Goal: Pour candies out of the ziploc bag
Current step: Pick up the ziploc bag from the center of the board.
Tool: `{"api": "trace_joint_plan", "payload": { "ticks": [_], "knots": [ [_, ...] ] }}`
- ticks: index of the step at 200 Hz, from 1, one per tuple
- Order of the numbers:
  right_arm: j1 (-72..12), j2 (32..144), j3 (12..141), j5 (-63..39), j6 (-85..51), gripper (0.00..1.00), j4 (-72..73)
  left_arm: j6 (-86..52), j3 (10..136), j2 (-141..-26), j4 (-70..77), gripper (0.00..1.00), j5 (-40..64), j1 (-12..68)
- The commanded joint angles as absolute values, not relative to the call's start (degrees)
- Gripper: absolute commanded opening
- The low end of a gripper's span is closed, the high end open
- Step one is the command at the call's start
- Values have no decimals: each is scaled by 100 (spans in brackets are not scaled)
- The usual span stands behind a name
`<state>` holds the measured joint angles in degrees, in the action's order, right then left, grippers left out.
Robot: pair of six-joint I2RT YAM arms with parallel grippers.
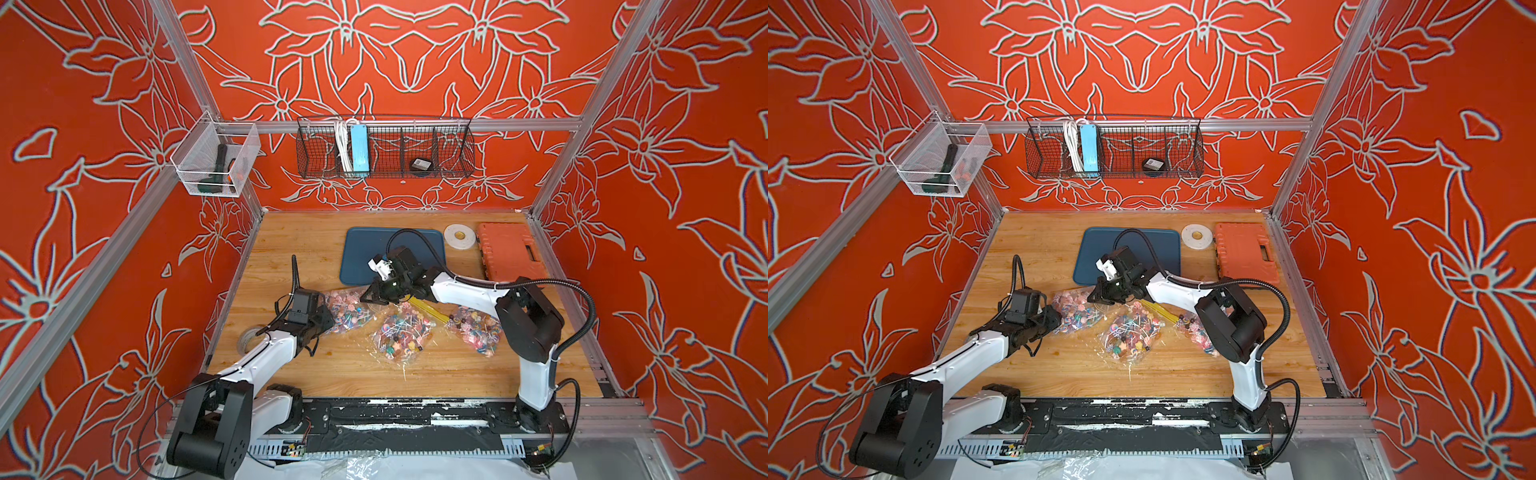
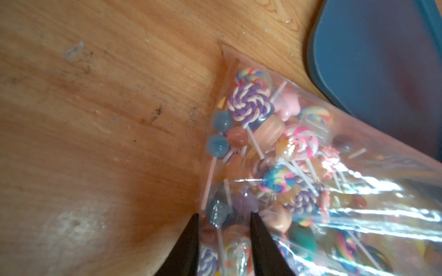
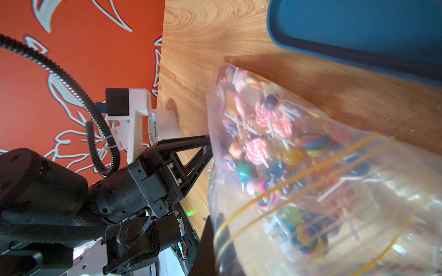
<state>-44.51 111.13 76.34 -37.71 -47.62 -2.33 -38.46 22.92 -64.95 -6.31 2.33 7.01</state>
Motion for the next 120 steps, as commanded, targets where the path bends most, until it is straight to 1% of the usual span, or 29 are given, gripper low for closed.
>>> {"api": "trace_joint_plan", "payload": {
  "ticks": [1, 40, 50, 58, 78, 120],
  "knots": [
    [-4458, 10907, 7662, -3753, -4754, 0, -263, -3792, 2266, -6352, -642, 29, 272, 655],
    [-4461, 10929, 7671, -3759, -4741, 0, -272, -3761, 2263, -6385, -635, 13, 261, 650],
    [-4464, 10940, 7679, -3762, -4746, 0, -272, -3762, 2269, -6435, -617, 7, 272, 650],
    [-4461, 10941, 7686, -3762, -4735, 0, -288, -3762, 2275, -6463, -603, 4, 289, 650],
    [-4459, 10950, 7704, -3765, -4728, 0, -299, -3762, 2277, -6502, -598, 0, 308, 650],
    [-4457, 10984, 7730, -3762, -4728, 0, -299, -3773, 2286, -6456, -625, 0, 298, 645]
  ]
}}
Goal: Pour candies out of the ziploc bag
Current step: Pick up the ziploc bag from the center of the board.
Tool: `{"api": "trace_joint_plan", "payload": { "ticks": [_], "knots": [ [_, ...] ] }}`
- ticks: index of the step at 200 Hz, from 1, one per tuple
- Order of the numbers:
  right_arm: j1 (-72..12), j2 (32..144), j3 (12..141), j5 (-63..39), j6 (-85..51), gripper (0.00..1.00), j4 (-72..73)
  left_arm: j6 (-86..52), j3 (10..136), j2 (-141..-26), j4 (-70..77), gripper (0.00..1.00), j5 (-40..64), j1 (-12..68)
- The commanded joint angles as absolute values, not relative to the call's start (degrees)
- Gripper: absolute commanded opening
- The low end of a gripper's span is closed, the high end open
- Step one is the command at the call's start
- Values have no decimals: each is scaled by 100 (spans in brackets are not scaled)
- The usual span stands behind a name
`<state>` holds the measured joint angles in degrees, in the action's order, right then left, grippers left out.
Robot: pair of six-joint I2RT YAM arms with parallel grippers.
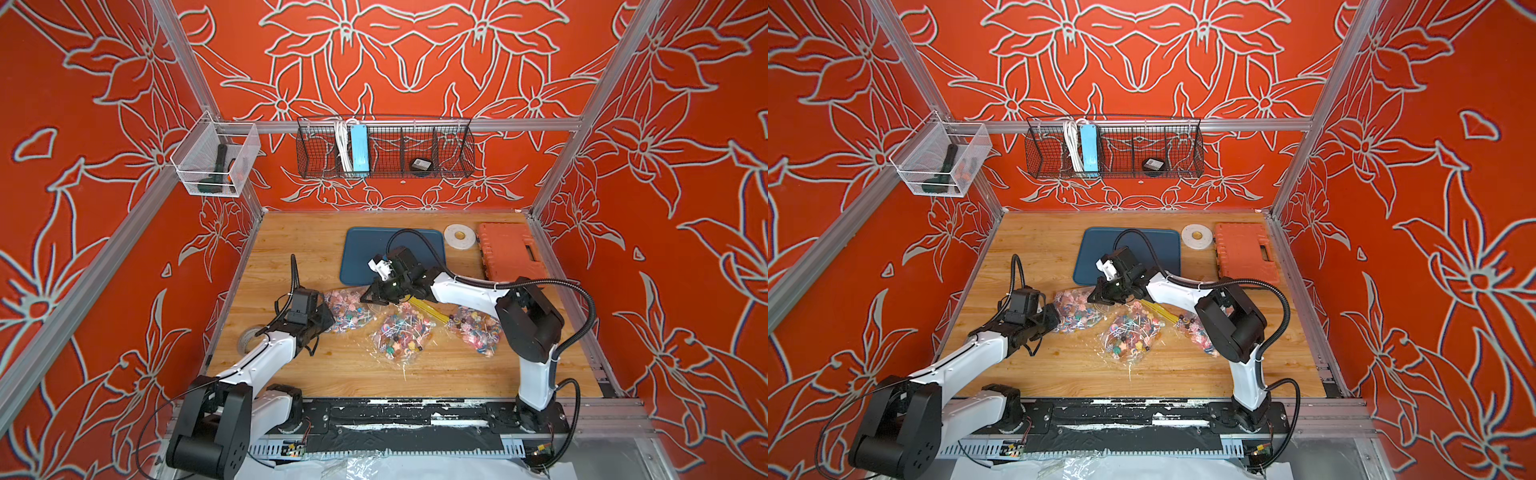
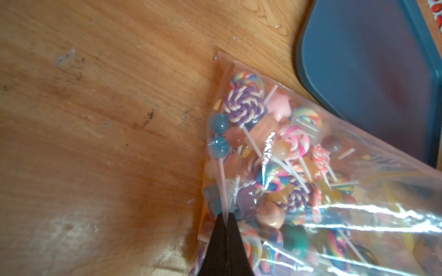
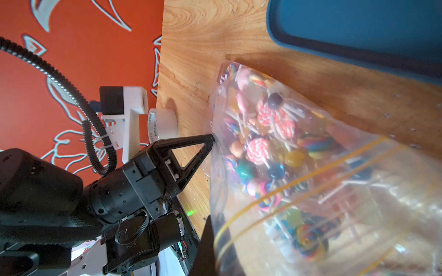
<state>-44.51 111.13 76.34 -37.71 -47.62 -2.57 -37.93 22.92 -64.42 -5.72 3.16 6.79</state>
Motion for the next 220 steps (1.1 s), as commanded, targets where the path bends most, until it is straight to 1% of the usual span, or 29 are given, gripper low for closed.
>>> {"api": "trace_joint_plan", "payload": {
  "ticks": [1, 27, 77, 85, 144, 220],
  "knots": [
    [-4461, 10985, 7732, -3762, -4728, 0, -299, -3772, 2290, -6453, -629, 0, 303, 643],
    [-4457, 10994, 7734, -3770, -4714, 0, -308, -3813, 2327, -6320, -698, 0, 342, 646],
    [-4465, 10984, 7911, -3805, -4673, 0, -382, -3850, 2447, -5711, -837, 0, 400, 650],
    [-4468, 10985, 7944, -3815, -4673, 0, -384, -3858, 2428, -5469, -835, 0, 434, 650],
    [-4483, 10950, 8185, -3801, -4630, 0, -488, -3902, 2113, -5035, -579, 0, 683, 650],
    [-4491, 10931, 8659, -3679, -4443, 0, -896, -3806, 2390, -4712, -729, 0, 788, 650]
  ]
}}
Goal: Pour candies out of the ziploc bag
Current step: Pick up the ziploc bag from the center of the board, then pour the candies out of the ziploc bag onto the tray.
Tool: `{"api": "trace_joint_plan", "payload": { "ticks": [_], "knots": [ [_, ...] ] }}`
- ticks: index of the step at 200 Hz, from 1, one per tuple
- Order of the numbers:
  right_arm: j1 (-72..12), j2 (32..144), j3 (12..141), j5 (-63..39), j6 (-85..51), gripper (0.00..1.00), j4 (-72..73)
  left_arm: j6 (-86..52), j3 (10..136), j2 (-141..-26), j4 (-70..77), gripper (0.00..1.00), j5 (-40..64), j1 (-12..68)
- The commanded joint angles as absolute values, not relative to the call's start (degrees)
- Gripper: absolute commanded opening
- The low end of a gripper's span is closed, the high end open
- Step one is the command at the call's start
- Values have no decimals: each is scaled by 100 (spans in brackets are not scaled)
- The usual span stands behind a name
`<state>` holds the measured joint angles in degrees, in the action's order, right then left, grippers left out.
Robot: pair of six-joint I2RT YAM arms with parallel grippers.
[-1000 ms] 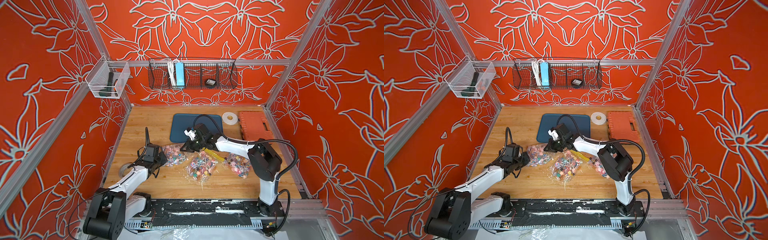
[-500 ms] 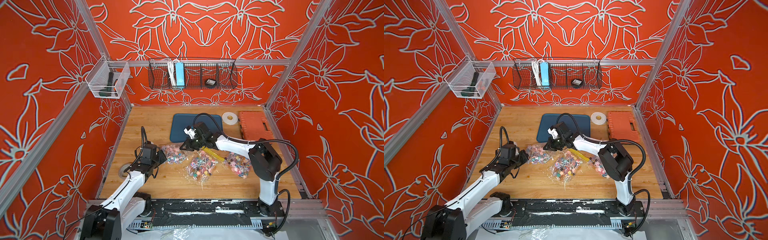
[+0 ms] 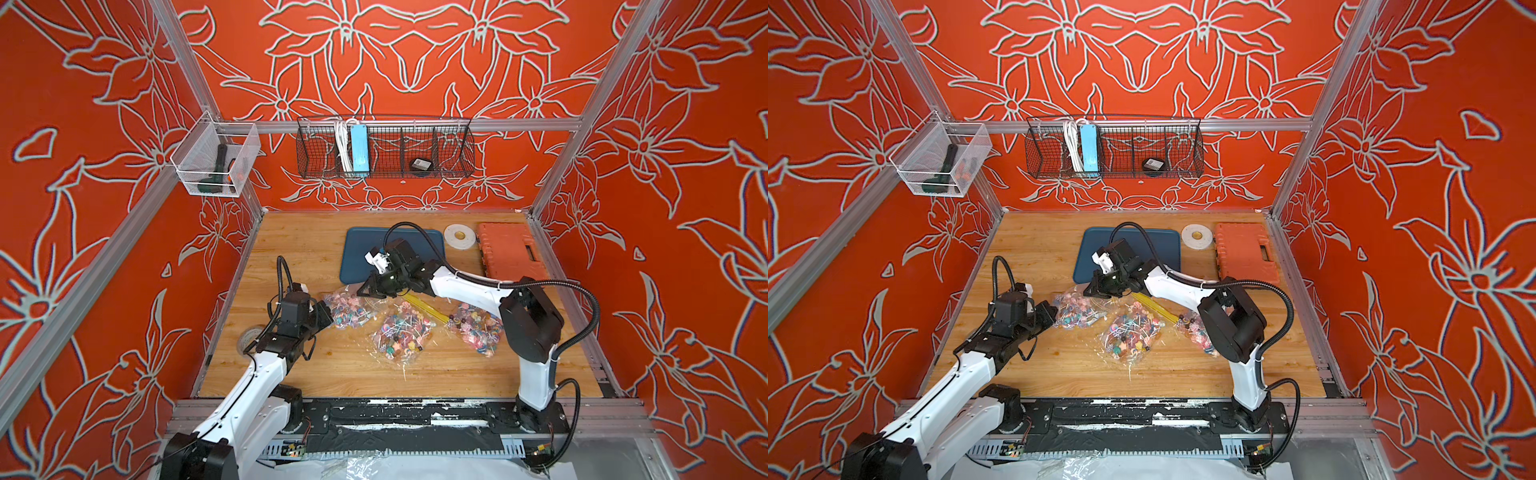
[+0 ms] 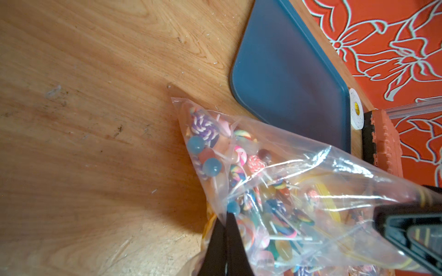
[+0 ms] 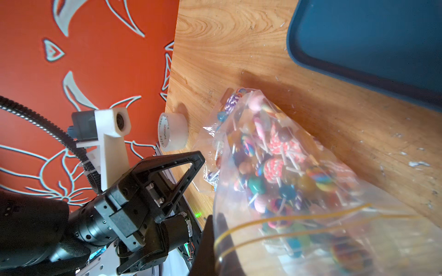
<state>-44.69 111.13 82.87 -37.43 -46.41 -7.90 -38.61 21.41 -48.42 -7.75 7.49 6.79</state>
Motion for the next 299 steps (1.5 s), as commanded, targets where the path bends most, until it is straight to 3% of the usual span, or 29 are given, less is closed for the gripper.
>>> {"api": "trace_joint_plan", "payload": {
  "ticks": [1, 89, 185, 299],
  "knots": [
    [-4487, 10928, 8663, -3681, -4441, 0, -905, -3806, 2390, -4711, -734, 0, 789, 646],
    [-4490, 11078, 9684, -3488, -3998, 0, -1815, -3832, 2406, -4872, -616, 0, 851, 650],
    [-4249, 11367, 11046, -3046, -3419, 0, -3075, -3813, 3344, -5621, -209, 0, 1076, 658],
    [-3137, 13036, 13351, -3085, -3029, 0, -4085, -3670, 5409, -8068, 670, 0, 996, 1199]
  ]
}}
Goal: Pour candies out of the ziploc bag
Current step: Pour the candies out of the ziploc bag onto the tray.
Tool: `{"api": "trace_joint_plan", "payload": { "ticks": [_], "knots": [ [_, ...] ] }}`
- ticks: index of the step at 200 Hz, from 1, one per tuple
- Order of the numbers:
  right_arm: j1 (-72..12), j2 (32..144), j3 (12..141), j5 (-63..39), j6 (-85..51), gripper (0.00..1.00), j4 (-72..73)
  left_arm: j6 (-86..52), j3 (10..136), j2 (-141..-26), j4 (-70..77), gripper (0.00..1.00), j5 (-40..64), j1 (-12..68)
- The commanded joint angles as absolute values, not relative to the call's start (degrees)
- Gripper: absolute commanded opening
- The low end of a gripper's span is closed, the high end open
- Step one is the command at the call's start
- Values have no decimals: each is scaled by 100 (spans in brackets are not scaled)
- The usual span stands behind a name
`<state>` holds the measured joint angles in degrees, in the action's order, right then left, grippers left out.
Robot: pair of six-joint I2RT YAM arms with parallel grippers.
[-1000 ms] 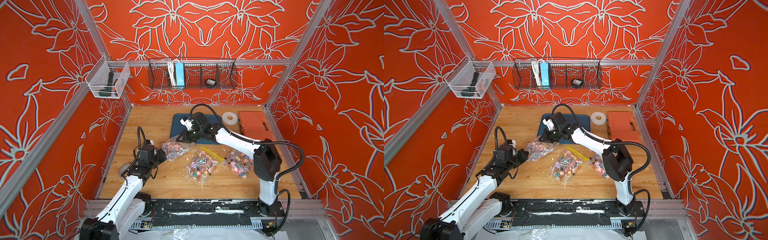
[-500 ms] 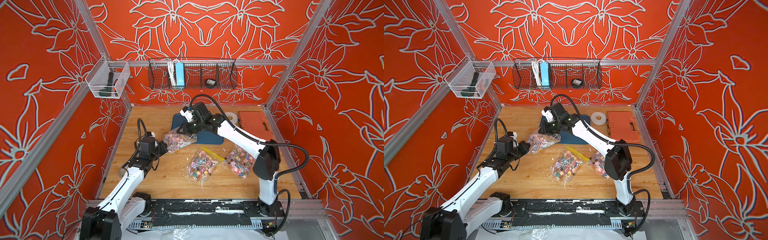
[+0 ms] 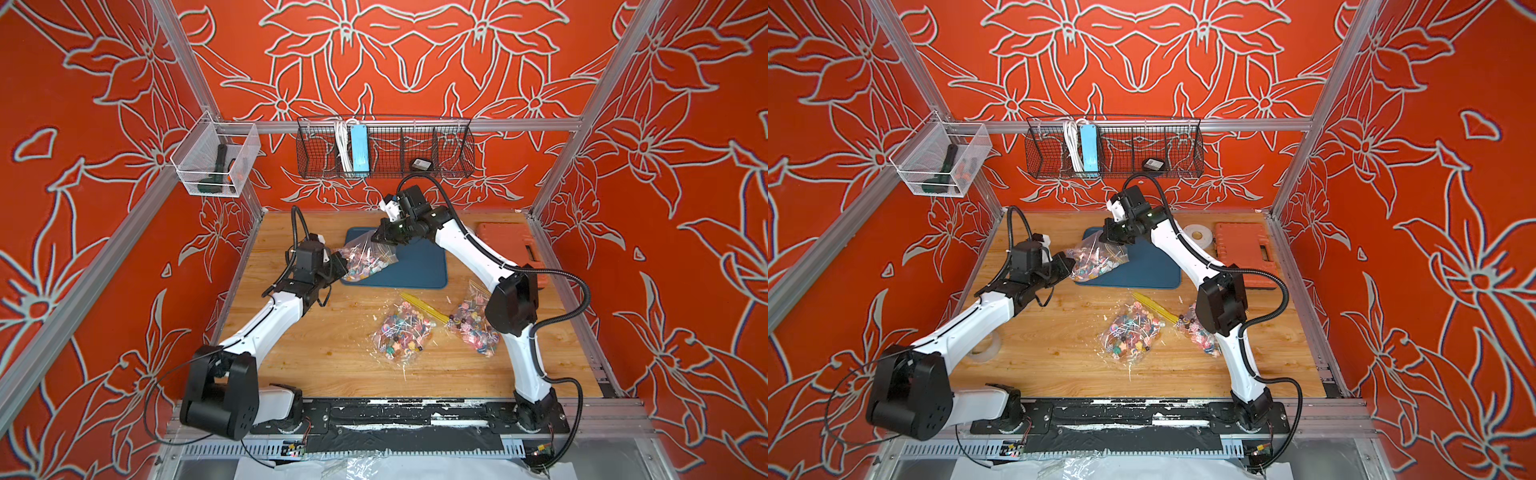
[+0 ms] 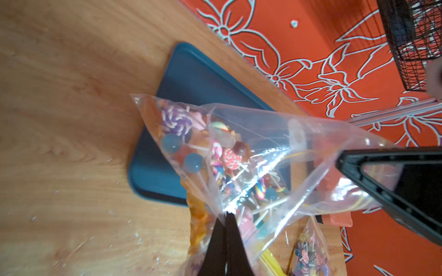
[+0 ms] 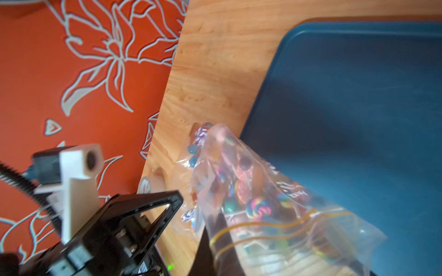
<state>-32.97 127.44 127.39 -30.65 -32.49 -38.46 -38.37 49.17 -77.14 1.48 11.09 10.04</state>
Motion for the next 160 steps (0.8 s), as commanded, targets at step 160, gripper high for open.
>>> {"api": "trace_joint_plan", "payload": {
  "ticks": [160],
  "knots": [
    [-2545, 13331, 12534, -2582, -2994, 0, -3562, -3179, 7597, -10539, 861, 0, 844, 1763]
  ]
}}
